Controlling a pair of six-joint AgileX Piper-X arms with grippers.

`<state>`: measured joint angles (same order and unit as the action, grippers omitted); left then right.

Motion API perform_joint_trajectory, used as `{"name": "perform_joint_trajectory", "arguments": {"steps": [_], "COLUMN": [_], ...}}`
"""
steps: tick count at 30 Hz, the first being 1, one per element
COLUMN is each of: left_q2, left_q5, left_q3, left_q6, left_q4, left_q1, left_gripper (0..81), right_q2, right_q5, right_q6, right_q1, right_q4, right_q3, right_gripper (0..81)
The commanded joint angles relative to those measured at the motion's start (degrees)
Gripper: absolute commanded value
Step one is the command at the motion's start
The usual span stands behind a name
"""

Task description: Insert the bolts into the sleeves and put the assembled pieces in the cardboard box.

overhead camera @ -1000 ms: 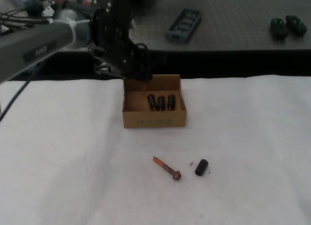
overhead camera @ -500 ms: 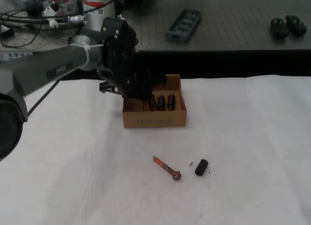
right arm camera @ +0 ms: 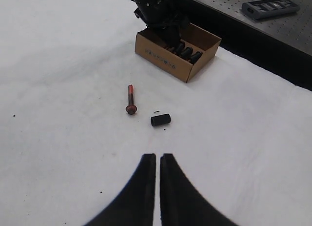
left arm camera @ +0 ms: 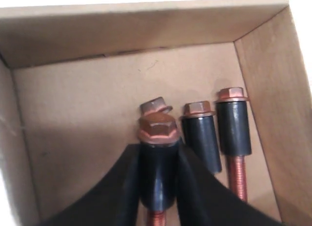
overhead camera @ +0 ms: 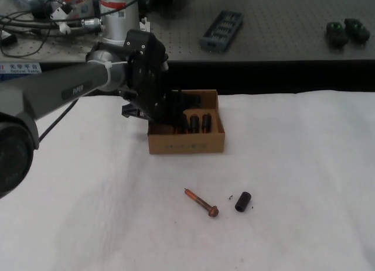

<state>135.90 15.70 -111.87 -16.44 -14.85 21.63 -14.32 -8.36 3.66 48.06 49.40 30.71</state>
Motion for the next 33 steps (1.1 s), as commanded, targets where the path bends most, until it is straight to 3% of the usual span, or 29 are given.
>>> {"name": "perform_joint_trajectory", "arguments": {"steps": [1,4,10,15,19,21,26,33], "left_q2": [0.0,-0.2,-1.7,-5.2,-9.8,-12.7,-17.8,-18.1], "left_q5": [1.4,1.4,2.2,6.9,14.1,15.5,9.9,6.8], "left_q3": [-0.7,-0.7,-0.7,-0.7,-0.7,-0.7,-0.7,-0.6], "left_q6": [-0.5,-2.0,-2.8,-1.1,16.4,32.4,71.7,87.6], "left_q4": [0.0,0.0,0.0,0.0,-2.5,-7.3,-27.5,-44.6], "left_q1": [0.0,0.0,0.0,0.0,0.3,0.9,3.4,7.5], "left_gripper": [19.2,28.7,29.3,29.3,29.3,29.3,29.3,29.3], "right_q2": [0.4,0.4,0.4,0.4,0.4,0.4,0.4,0.4], "right_q5": [-0.1,-0.1,-0.1,-0.1,-0.1,-0.1,-0.1,-0.1], "right_q6": [-0.2,-0.2,-0.2,0.1,0.2,0.2,0.2,0.2], "right_q1": [0.0,0.0,0.0,0.0,0.0,0.0,0.0,0.0], "right_q4": [0.0,0.0,0.0,0.0,0.0,0.0,0.0,0.0], "right_q3": [0.3,0.3,0.3,0.3,0.3,0.3,0.3,0.3], "right_gripper": [3.7,3.7,3.7,3.7,3.7,3.7,3.7,3.7]}}
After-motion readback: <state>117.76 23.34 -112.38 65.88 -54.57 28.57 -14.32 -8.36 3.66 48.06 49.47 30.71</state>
